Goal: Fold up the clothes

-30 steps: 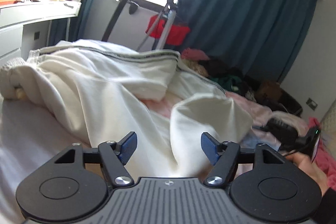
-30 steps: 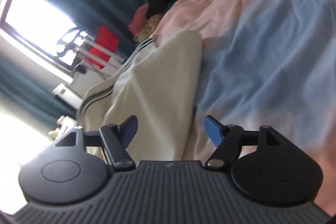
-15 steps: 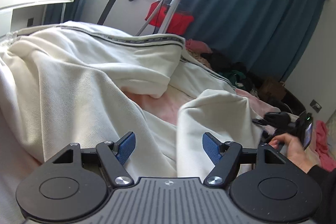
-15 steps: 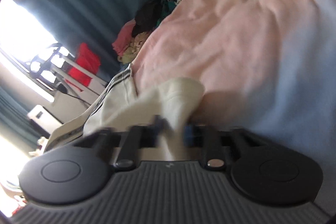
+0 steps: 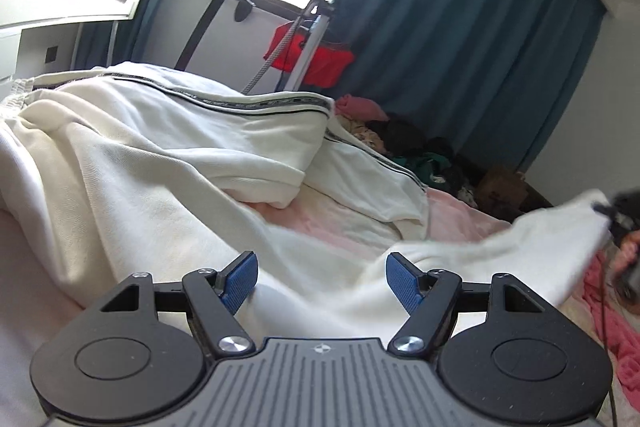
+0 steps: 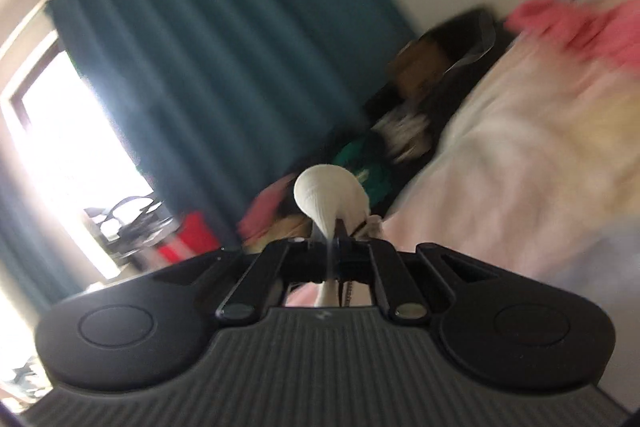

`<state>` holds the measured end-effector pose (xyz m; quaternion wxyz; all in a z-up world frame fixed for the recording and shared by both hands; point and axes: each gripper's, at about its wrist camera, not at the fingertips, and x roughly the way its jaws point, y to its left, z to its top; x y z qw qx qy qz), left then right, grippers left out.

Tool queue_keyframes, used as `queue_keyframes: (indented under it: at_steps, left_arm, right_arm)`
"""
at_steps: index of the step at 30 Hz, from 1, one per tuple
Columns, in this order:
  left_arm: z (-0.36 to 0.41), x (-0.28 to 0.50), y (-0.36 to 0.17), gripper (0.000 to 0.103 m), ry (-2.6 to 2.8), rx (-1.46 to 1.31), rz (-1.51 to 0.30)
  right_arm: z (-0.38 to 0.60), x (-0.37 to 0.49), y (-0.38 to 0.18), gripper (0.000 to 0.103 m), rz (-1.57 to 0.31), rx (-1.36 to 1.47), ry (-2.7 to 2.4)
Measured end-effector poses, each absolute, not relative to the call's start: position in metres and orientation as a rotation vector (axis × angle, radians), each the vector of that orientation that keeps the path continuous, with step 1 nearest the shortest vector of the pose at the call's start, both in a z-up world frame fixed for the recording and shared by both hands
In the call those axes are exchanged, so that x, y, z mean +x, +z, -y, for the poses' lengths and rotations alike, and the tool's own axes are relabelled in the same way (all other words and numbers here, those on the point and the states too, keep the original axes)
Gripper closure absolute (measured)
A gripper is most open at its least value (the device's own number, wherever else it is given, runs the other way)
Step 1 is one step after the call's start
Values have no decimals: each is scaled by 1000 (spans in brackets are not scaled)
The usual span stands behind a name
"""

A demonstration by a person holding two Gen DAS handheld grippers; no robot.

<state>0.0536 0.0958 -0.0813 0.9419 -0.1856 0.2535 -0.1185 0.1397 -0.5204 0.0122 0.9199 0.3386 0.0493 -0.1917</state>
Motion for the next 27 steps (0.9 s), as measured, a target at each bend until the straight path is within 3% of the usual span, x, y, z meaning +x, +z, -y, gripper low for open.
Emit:
queue_keyframes:
  at_steps: [5,9,17,18,19,20,21,27]
  left_arm:
    - [-93,37,-75,29,-264,-387,-547]
    - [-96,22,-74,29,-238,-377,-571]
    - [-137,-3,-73,27,-73,-412,-635]
    - [-143,-4,-72,26,-51,-432,-643]
    - [-148,-4,-71,26,-28,-440,-651]
    - [-154,-3,-70,26,-5,-447,-658]
    - [-158,-2,-69,26,17,-451,-665]
    - [-178,1,-51,26,120,-495,-702]
  right_arm:
    - [557,41,-58,97,-214,841,-585]
    - [584,12,-121,96,-430,1183,-662]
    - [581,-7,-157,91,-412,1388,-634]
    - [578,-9,-159,82,-402,1415,-614]
    - [576,-8,-160,56,-403,1425,-596]
    - [571,-9,-156,42,-412,1425,-576]
    - [569,-6,-156,16,-422,1422,-564]
    - [537,7,-151,16,-489,1311,-543]
